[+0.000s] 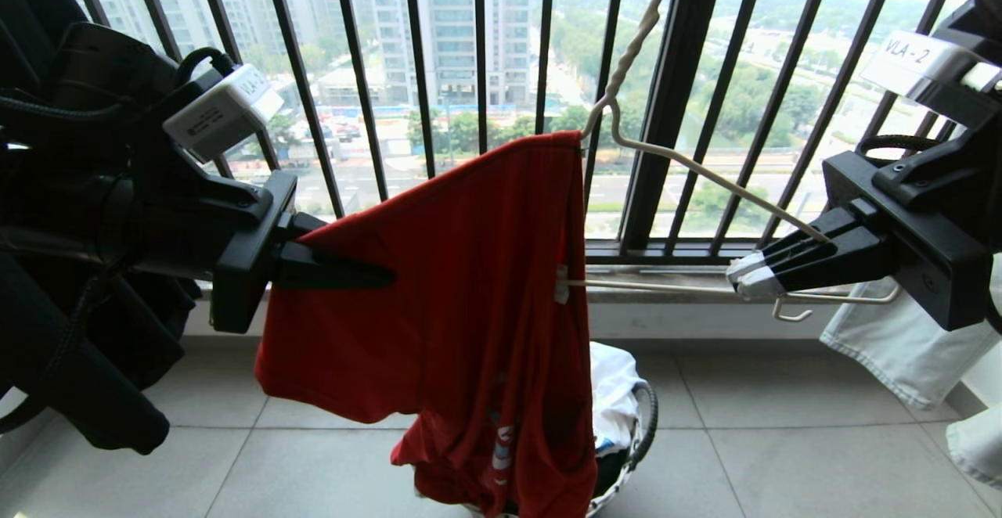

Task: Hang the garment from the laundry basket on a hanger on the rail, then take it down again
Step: Hang the clothes on the clothes rack

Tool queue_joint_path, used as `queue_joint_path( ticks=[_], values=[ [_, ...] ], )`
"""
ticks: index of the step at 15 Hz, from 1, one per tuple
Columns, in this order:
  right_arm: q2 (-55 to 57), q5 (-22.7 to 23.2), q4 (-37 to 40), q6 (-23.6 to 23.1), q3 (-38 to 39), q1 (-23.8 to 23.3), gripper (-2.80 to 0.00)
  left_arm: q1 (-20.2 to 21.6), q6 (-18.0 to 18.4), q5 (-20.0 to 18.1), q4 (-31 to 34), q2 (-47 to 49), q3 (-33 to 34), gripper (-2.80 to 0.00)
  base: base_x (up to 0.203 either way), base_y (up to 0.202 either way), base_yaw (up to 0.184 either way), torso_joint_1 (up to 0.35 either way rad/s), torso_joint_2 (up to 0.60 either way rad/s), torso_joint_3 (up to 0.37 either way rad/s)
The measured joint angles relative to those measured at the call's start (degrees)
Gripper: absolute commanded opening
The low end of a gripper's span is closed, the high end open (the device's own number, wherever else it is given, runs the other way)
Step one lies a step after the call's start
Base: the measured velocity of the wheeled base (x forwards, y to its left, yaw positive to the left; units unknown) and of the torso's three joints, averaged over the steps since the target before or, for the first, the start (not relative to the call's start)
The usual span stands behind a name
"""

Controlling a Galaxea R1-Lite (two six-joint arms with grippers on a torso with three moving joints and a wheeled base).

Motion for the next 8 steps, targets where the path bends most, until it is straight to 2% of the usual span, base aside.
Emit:
queue_joint_path(
  ticks=[1, 8],
  values=[
    [0.13, 0.08, -0.03, 0.00, 0.00, 0.00, 0.00, 0.02, 0.00, -0.05, 0.00, -0.05, 0.02, -2.80, 0.000, 0.000, 0.000, 0.000, 0.00, 0.000],
    [0.90, 0.34, -0.20, 2.15, -0.30, -0.07, 0.00, 0.84, -0.11, -1.40, 0.00, 0.03, 0.02, -2.80, 0.000, 0.000, 0.000, 0.000, 0.00, 0.000]
  ],
)
